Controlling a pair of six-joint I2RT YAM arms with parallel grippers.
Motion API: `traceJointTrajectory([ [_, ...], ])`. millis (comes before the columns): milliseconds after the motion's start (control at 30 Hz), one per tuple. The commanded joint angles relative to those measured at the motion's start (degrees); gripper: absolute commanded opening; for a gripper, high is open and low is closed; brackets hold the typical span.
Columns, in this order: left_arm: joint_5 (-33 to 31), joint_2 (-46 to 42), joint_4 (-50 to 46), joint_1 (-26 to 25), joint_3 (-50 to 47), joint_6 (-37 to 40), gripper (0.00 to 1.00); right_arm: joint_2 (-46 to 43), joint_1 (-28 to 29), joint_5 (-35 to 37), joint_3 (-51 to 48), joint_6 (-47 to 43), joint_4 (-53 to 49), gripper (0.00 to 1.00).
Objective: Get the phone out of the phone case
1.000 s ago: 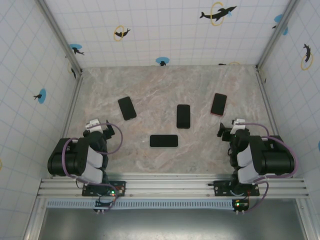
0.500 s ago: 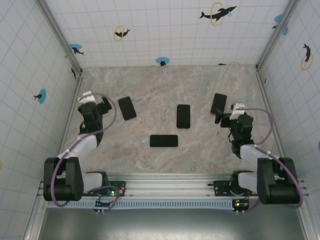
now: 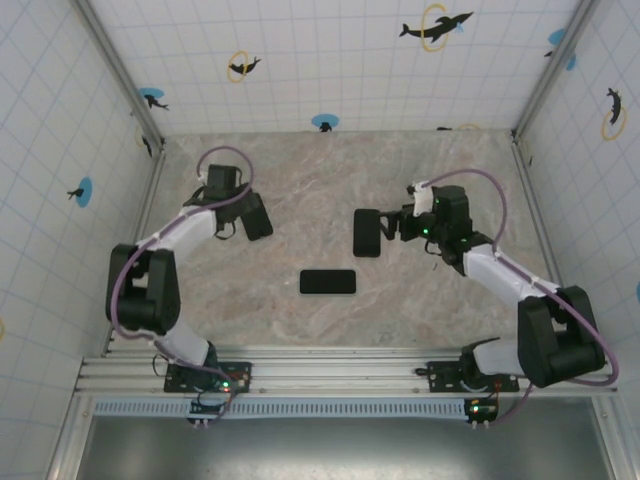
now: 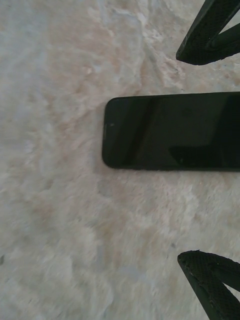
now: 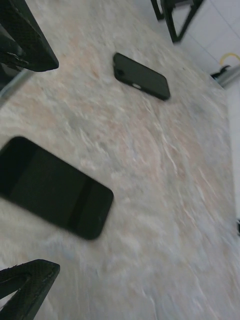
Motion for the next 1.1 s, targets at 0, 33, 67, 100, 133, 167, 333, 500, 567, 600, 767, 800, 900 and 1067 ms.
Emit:
traceJointTrajectory([
  [0,-1.81,4.34,-9.77,-1.72,4.08,-2.55,0.98,2.04,1.91,-2.00,3.54,1.45,-3.73,0.99],
  [33,-1.76,5.46,-9.83,-1.95,4.67,-2.68,0.98,2.66,2.43,-1.85,4.18,1.53,-3.89,0.99],
  [67,-2.12,6.54,-10.05,-2.42,5.58,-2.62,0.98,3.23,2.82,-1.58,4.67,1.66,-4.06,0.99],
  [100,-3.03,7.44,-10.11,-3.05,6.52,-2.42,0.98,3.73,3.22,-1.44,5.11,1.75,-4.09,0.99],
  [133,-4.24,8.69,-10.63,-3.72,7.66,-2.05,0.98,4.33,3.72,-1.45,5.49,1.96,-3.96,0.99],
  [167,-5.05,10.18,-11.98,-3.92,9.25,-2.12,0.98,4.80,4.17,-1.44,5.65,2.26,-3.59,0.99],
  [333,-5.79,15.68,-16.69,-4.02,14.40,-2.78,0.98,5.90,5.59,-1.67,5.64,3.55,-1.77,0.99],
  [500,-5.54,18.43,-15.46,-4.05,15.91,-2.35,0.98,5.69,5.59,-2.56,4.34,4.29,-0.38,0.99],
  [567,-5.25,19.68,-15.46,-3.99,16.30,-2.45,0.98,5.56,5.59,-2.75,3.56,4.80,0.37,0.99],
  [600,-4.98,20.08,-15.46,-4.10,16.61,-2.43,0.98,5.56,5.58,-2.75,3.31,4.95,0.61,0.99],
  [767,-3.92,20.67,-14.10,-4.08,17.63,-2.62,0.98,5.56,5.62,-3.36,2.04,6.13,2.32,0.99],
  [800,-4.21,20.75,-13.96,-4.13,17.75,-2.76,0.98,5.64,5.60,-3.45,1.85,6.23,2.57,0.99],
  [900,-5.14,22.01,-13.94,-4.09,18.78,-2.75,0.98,6.23,5.62,-3.75,1.67,6.44,3.02,0.99],
  [1067,-6.92,24.92,-16.00,-3.36,23.39,-2.63,0.98,7.29,5.60,-4.50,1.94,6.76,3.47,0.99],
])
